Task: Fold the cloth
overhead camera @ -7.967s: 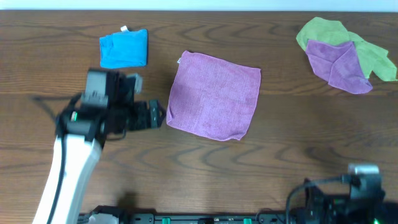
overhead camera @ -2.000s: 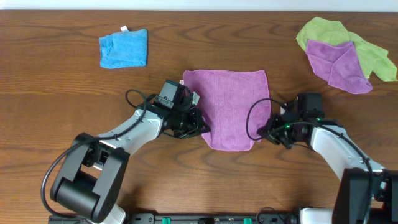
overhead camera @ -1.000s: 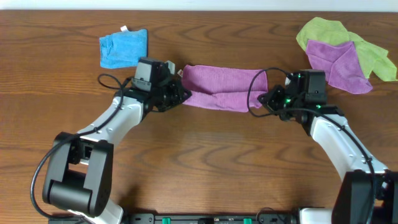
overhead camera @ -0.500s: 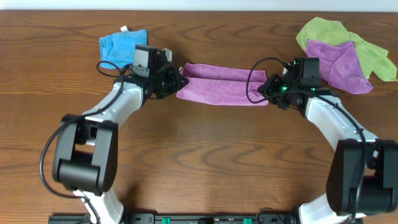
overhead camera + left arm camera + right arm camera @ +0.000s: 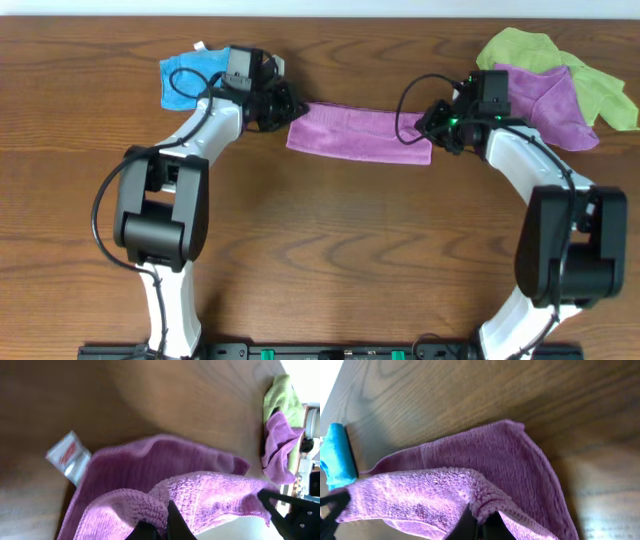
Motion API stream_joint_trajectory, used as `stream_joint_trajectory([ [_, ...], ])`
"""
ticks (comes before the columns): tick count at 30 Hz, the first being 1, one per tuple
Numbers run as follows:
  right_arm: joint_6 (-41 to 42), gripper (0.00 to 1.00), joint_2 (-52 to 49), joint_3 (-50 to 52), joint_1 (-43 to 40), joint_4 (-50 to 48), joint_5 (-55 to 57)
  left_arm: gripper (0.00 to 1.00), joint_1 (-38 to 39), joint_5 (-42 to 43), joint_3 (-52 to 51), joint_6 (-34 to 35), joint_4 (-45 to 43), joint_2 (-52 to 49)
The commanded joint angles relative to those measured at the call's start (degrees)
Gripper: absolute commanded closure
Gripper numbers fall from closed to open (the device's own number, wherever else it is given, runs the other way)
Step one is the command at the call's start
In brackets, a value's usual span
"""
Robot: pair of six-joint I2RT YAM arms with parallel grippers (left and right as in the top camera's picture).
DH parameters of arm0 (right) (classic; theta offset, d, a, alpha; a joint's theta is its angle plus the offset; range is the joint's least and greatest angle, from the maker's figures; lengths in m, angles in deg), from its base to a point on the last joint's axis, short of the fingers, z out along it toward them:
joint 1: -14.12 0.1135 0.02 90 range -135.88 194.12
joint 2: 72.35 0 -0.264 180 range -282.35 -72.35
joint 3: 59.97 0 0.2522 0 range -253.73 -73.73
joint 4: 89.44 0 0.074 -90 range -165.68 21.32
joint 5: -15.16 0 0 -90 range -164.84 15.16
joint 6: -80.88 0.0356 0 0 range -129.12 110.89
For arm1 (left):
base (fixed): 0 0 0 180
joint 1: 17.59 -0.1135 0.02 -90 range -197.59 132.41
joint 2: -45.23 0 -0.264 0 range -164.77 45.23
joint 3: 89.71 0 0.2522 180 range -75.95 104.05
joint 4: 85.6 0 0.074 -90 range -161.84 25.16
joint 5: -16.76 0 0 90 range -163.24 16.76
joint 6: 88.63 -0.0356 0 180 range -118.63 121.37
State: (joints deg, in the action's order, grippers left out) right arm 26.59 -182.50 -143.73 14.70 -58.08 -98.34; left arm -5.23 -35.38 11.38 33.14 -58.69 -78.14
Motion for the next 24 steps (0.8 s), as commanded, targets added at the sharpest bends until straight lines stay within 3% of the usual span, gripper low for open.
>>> stream_joint_trajectory([
  [1, -1.7, 0.98, -2.4, -3.5, -0.4, 0.7, 0.6, 0.94, -1.0, -0.9, 3.6, -1.8, 0.6, -2.0],
  [24, -1.9, 0.98, -5.3, -7.0, -1.1, -0.3, 4.3, 0.94, -1.7, -3.8, 4.9, -2.4, -1.6, -3.8],
])
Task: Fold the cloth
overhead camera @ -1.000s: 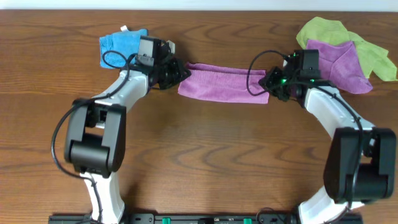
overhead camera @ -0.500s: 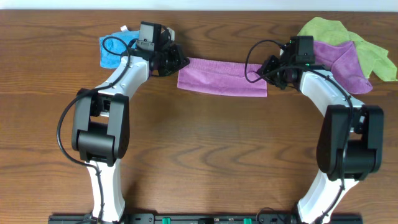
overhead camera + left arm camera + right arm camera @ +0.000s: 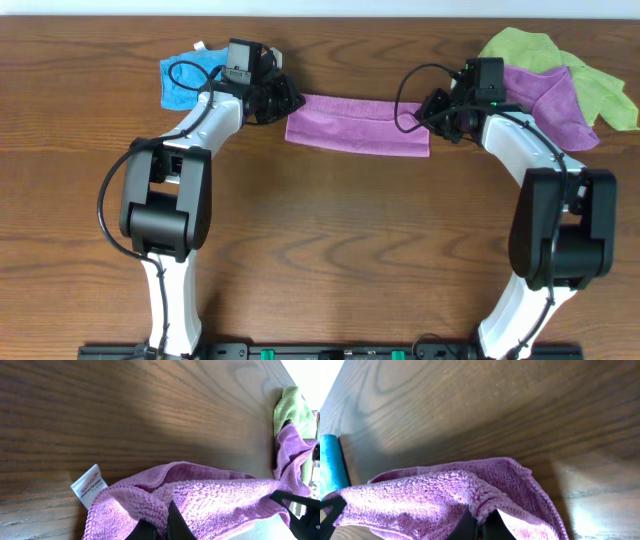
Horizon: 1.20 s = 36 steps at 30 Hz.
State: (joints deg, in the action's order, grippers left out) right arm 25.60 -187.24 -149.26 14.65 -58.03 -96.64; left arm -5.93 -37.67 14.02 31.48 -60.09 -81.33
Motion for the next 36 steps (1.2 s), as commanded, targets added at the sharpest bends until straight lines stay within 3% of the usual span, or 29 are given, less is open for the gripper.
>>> stream_joint_trajectory([
  [1, -1.0, 0.98, -0.5, -1.5, -1.1, -0.5, 2.6, 0.94, -1.2, -1.4, 2.8, -0.8, -0.4, -0.7],
  [21, -2.6, 0.97, -0.5, -1.4, -1.2, 5.0, 3.2, 0.92, -0.7, -1.7, 3.9, -4.9, 7.8, -0.7],
  [22, -2.7, 0.83, -0.5, -1.4, -1.2, 5.3, 3.4, 0.7, -0.7, -1.7, 3.9, -4.9, 7.8, -0.7],
  [23, -2.8, 0.66, -0.5, -1.4, -1.2, 5.4, 3.4, 0.39, -0.7, -1.8, 3.9, -4.9, 7.8, -0.7],
  [24, -3.2, 0.55, -0.5, -1.4, -1.2, 5.6, 3.4, 0.22, -0.7, -2.3, 3.9, -4.9, 7.8, -0.7],
  [26, -3.7, 0.21, -0.5, -1.5, -1.3, 5.7, 3.4, 0.04, -0.9, -2.7, 3.9, -4.9, 8.0, -0.7],
  [33, -3.7, 0.13, -0.1, -1.5, -1.4, 7.0, 3.1, 0.05, -2.1, 0.5, 3.9, -4.8, 9.1, -0.7],
  [35, -3.8, 0.11, 0.5, -1.5, -1.4, 7.3, 2.9, 0.0, -2.4, 3.1, 4.0, -4.8, 9.0, -0.6],
  [36, -3.7, 0.11, 1.1, -1.5, -1.4, 7.5, 2.8, 0.09, -2.6, 3.6, 4.0, -4.8, 9.1, -0.4],
])
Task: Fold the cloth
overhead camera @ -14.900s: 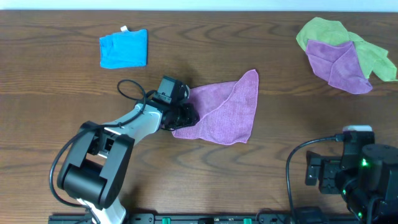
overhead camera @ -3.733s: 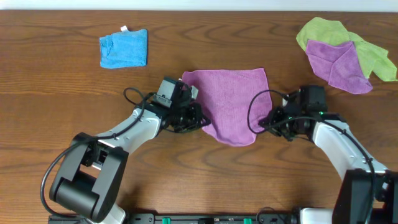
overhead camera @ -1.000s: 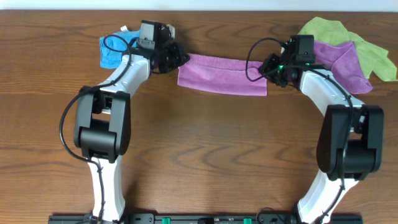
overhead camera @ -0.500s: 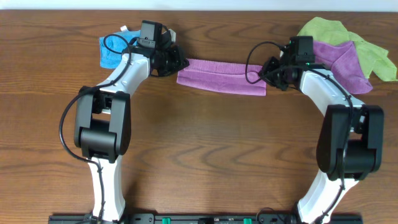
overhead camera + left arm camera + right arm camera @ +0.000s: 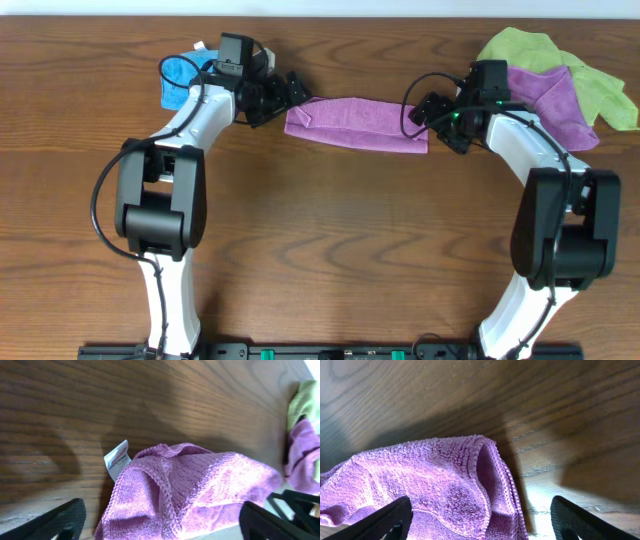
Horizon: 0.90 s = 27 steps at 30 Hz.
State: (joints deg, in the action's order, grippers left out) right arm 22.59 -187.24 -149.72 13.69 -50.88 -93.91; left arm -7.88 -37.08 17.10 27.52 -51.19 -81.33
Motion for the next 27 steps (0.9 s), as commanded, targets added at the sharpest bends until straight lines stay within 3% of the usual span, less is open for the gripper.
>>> stream_joint_trajectory([
  [1, -0.7, 0.11, 2.2, -1.1, -0.4, 0.5, 0.0, 0.15, -0.8, 4.2, 0.9, -0.9, 0.2, -0.1],
  [5, -2.3, 0.17, 5.5, -1.1, -0.4, 1.7, 0.0, 0.25, -1.1, 6.6, 0.9, -0.9, 0.9, 1.5],
  [7, -3.1, 0.52, 7.3, -1.1, -0.4, 3.0, 0.0, 0.5, -1.1, 6.8, 0.9, -1.2, 1.9, 3.1],
  [9, -3.5, 0.95, 8.9, -1.1, -0.4, 4.9, 0.2, 0.87, -1.1, 6.7, 0.9, -2.8, 2.4, 4.9],
  [10, -3.7, 0.98, 9.7, -1.1, -0.4, 6.0, 0.5, 0.94, -1.1, 6.6, 0.9, -3.7, 2.9, 6.3],
  [16, -6.3, 0.98, 11.7, -1.1, -0.3, 10.9, 2.4, 0.94, -1.1, 1.5, 0.9, -3.9, 7.5, 10.5],
  [22, -6.3, 0.98, 11.7, -1.1, -0.3, 13.4, 2.6, 0.94, -1.1, 12.9, 0.9, -3.4, 7.2, 10.9],
  [25, -6.6, 0.98, 11.7, -1.1, -0.3, 14.2, 2.6, 0.94, -1.0, 13.1, 0.9, -4.8, 7.2, 10.9],
  [27, -8.2, 0.98, 12.0, -1.1, -0.3, 14.9, 2.6, 0.94, -0.1, 10.8, 0.9, -9.8, 6.7, 10.9],
])
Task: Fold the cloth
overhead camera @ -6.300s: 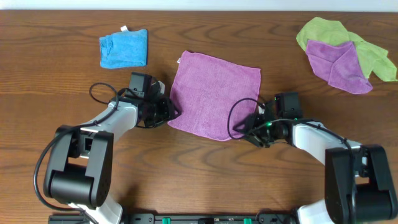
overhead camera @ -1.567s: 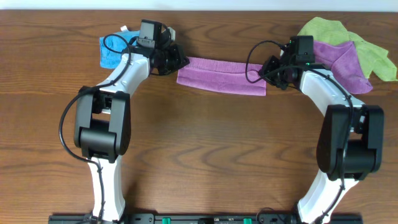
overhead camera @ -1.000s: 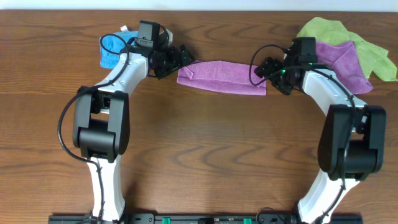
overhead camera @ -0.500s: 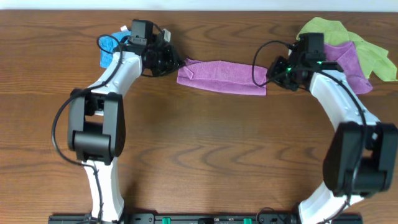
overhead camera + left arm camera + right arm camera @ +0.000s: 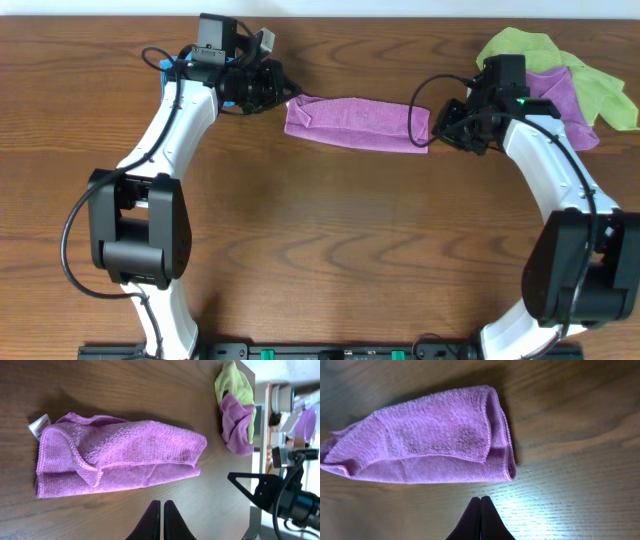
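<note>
The purple cloth [image 5: 358, 122] lies folded into a long narrow strip at the back middle of the table. The left wrist view shows it as a doubled band [image 5: 117, 455] with a white tag [image 5: 39, 425] at one end. My left gripper [image 5: 279, 92] hangs just off the strip's left end, shut and empty [image 5: 162, 506]. Off the right end, my right gripper [image 5: 447, 124] is also shut on nothing [image 5: 480, 501]. From there the cloth [image 5: 427, 435] shows its upper layer lying a little short of the lower edge.
A green cloth [image 5: 520, 45] and a second purple cloth [image 5: 558, 95] lie heaped at the back right, behind the right arm. A bit of blue cloth [image 5: 162, 66] shows behind the left arm. The table's far edge runs close behind the strip.
Both grippers stood wide open at the cloth's ends; now both are shut, empty, and drawn back farther from it. The cloth stays folded where it lay.
At first each gripper was shut on a corner of the cloth, holding the near edge up over the rest. Then the held edge was farther back, near the far edge. Then both were open with the cloth lying doubled. Now they are withdrawn and shut.
</note>
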Motion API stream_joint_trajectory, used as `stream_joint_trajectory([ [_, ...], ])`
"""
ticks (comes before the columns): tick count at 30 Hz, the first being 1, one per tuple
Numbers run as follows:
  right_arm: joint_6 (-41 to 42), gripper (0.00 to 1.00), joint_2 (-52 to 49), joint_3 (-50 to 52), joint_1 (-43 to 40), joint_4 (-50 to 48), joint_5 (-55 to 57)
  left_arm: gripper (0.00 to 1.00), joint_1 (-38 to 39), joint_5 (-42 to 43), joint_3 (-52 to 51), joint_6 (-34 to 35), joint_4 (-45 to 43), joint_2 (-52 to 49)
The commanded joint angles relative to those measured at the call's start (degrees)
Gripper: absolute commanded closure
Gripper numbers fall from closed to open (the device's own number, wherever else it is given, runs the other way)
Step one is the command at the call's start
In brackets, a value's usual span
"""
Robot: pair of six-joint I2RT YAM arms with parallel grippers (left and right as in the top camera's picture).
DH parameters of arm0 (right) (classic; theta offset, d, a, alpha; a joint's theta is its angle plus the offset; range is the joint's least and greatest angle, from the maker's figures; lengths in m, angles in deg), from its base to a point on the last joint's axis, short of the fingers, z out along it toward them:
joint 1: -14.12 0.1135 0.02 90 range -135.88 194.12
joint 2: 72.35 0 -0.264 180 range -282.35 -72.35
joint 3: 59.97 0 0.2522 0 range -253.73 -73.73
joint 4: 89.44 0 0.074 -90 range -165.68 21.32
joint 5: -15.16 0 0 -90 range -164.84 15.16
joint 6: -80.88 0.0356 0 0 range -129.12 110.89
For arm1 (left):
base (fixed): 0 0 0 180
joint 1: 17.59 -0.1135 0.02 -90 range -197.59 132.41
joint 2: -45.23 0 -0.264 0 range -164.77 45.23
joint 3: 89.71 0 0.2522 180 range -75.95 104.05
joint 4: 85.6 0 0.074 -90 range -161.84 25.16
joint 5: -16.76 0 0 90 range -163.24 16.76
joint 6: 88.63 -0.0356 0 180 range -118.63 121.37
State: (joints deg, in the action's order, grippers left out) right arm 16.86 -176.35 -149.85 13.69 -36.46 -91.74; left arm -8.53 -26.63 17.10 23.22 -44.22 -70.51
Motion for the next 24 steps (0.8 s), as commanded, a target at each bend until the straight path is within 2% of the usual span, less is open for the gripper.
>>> stream_joint_trajectory([
  [1, -3.4, 0.98, 1.3, -0.9, -0.3, 0.8, 0.5, 0.94, 1.4, -3.1, 0.9, -7.3, -0.4, 0.1],
  [2, -4.0, 0.98, 1.6, -0.9, -0.3, 1.4, 1.5, 0.94, 2.8, -8.5, 0.9, -8.7, -0.5, 0.2],
  [6, -5.5, 0.98, 2.6, -0.9, -0.3, 3.8, 7.6, 0.94, 8.0, -19.1, 0.9, -14.2, -1.9, 0.1],
  [9, -6.5, 0.98, 2.7, -0.9, -0.3, 6.4, 11.7, 0.95, 11.8, -30.4, 0.9, -18.0, -3.8, -0.1],
  [12, -6.9, 0.98, 2.7, -0.9, -0.3, 7.4, 13.9, 0.94, 13.2, -38.4, 0.9, -21.0, -3.7, -0.6],
  [18, -8.9, 0.98, 2.7, -0.9, -0.2, 8.4, 13.9, 0.94, 13.0, -44.3, 0.9, -25.4, -4.2, -3.0],
  [24, -10.4, 0.98, 2.7, -0.9, 0.5, 10.1, 14.7, 0.94, 13.2, -44.8, 0.9, -25.7, -4.5, -7.7],
])
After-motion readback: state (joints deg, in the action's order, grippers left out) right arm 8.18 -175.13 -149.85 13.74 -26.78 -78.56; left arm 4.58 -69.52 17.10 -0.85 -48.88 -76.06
